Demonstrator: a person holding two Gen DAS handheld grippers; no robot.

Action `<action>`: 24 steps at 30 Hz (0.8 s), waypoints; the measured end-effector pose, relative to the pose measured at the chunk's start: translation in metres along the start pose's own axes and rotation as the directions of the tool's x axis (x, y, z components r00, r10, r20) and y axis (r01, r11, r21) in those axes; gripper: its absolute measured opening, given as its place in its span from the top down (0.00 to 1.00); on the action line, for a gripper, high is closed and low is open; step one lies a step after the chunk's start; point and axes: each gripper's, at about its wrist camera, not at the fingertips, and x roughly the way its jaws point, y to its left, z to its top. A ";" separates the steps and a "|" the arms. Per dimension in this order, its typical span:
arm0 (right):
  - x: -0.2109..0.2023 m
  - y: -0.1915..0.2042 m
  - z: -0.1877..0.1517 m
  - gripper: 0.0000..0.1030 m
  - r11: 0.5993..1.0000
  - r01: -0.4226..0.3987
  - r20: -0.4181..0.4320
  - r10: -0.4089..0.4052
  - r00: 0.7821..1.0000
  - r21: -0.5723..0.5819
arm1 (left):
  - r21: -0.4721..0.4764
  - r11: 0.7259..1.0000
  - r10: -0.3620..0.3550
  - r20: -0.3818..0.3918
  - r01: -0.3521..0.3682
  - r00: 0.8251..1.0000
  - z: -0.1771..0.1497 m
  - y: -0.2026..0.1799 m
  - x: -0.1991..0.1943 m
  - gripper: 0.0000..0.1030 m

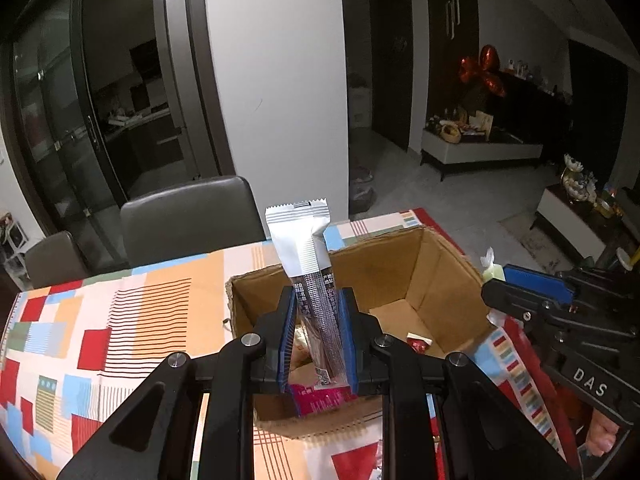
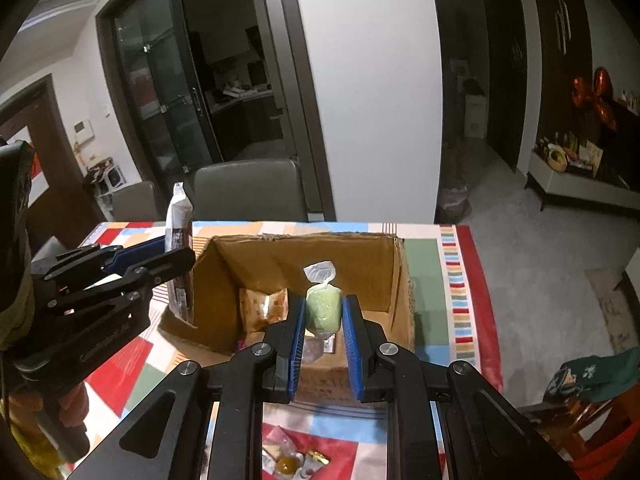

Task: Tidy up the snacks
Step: 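Carry both snacks into the cardboard box and open both grippers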

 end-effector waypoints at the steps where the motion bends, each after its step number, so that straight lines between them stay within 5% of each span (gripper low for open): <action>1: 0.005 -0.002 0.002 0.80 1.000 -0.002 -0.009 0.002 1.000 0.013 | -0.001 1.000 0.005 -0.003 -0.005 1.000 0.002 0.000 0.004 0.79; 5: 0.016 -0.004 0.005 0.80 1.000 0.006 -0.028 -0.006 1.000 0.022 | -0.005 1.000 0.020 -0.035 -0.020 0.999 0.005 -0.003 0.018 0.75; 8: 0.020 0.000 0.007 0.69 1.000 0.026 -0.042 -0.026 0.999 0.004 | -0.007 0.999 0.041 -0.044 -0.041 0.998 0.006 -0.004 0.020 0.51; 9: 0.020 0.000 0.006 0.61 0.999 0.037 -0.045 -0.037 0.998 -0.004 | -0.006 0.999 0.051 -0.028 -0.051 0.998 0.003 -0.004 0.016 0.51; 24: -0.043 0.010 -0.044 0.60 0.997 -0.029 0.001 0.029 1.000 -0.067 | -0.014 0.999 -0.038 0.037 0.038 0.999 -0.053 -0.018 -0.065 0.44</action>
